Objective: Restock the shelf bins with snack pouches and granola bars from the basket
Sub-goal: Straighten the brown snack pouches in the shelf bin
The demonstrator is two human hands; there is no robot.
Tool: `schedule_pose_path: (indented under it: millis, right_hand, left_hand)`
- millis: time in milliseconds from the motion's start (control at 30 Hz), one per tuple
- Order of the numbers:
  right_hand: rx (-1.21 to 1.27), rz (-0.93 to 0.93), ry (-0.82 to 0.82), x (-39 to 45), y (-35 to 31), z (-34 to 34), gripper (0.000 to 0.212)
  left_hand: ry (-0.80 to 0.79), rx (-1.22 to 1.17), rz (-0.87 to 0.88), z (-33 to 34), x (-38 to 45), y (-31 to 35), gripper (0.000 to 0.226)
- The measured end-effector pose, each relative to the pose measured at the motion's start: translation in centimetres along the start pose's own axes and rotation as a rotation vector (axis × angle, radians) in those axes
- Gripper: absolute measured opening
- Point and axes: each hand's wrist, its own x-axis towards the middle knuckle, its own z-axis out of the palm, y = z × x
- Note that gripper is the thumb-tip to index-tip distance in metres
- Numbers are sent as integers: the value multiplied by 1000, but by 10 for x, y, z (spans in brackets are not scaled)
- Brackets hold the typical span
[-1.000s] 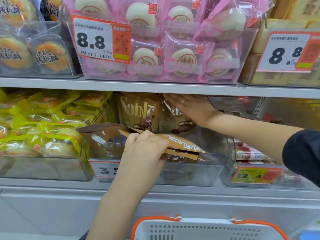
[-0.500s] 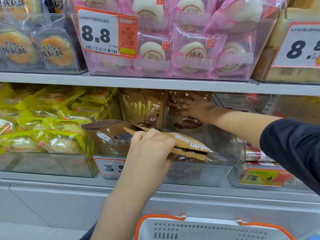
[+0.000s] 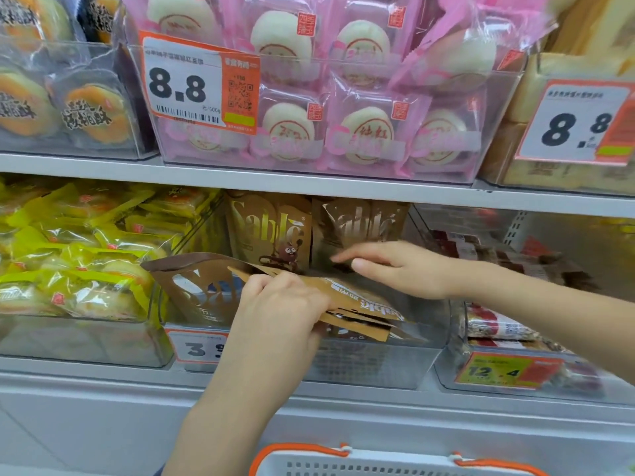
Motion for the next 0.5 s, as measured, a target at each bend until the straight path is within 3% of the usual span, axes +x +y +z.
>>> schedule_pose_path:
  millis: [133,200,400,500]
  right_hand:
    - [54,-3,-369,-27,-5,3,65]
    - [55,34,-401,-29,-5,0,66]
    - [-458,-62,-93,-25,-9,4,57]
    - [-526,82,151,-15,1,-11,52]
  left_hand:
    - [116,-54,49,-1,-3,-1,26]
    - [110,-51,43,0,-5,-3,26]
    - [151,-19,54,7,-7,-5,30]
    - [177,-36,60,9,-7,-5,27]
